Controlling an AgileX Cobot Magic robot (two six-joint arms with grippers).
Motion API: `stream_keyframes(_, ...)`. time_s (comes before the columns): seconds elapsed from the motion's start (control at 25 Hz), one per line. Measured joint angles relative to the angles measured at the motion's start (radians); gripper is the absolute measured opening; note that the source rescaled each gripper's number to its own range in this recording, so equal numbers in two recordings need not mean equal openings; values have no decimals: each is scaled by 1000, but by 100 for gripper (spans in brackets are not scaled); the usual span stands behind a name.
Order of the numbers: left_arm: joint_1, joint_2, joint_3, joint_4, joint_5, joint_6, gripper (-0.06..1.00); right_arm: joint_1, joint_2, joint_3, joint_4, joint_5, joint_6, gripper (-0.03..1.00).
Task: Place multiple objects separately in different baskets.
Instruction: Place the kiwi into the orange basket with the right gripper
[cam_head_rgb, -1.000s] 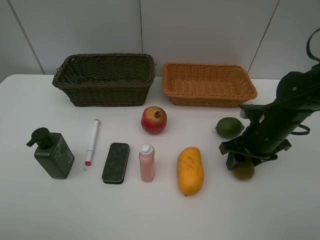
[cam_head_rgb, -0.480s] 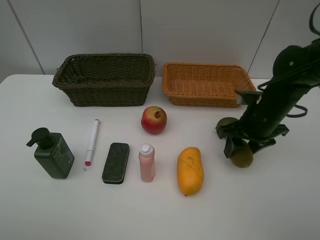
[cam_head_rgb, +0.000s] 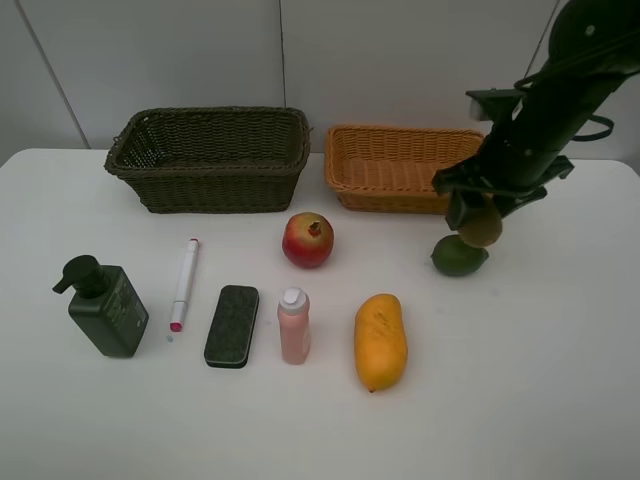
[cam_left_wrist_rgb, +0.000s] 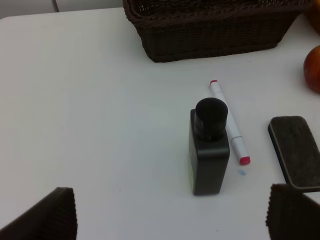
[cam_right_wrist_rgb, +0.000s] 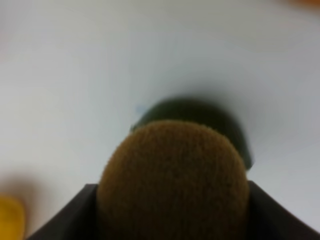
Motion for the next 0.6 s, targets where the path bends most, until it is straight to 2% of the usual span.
stream_keyframes(0.16, 0, 0, 0, 0, 0, 0, 100, 0, 19, -90, -52, -64, 0, 3)
stream_keyframes(0.6, 0, 0, 0, 0, 0, 0, 100, 0, 217, -325, -189, -151, 0, 3)
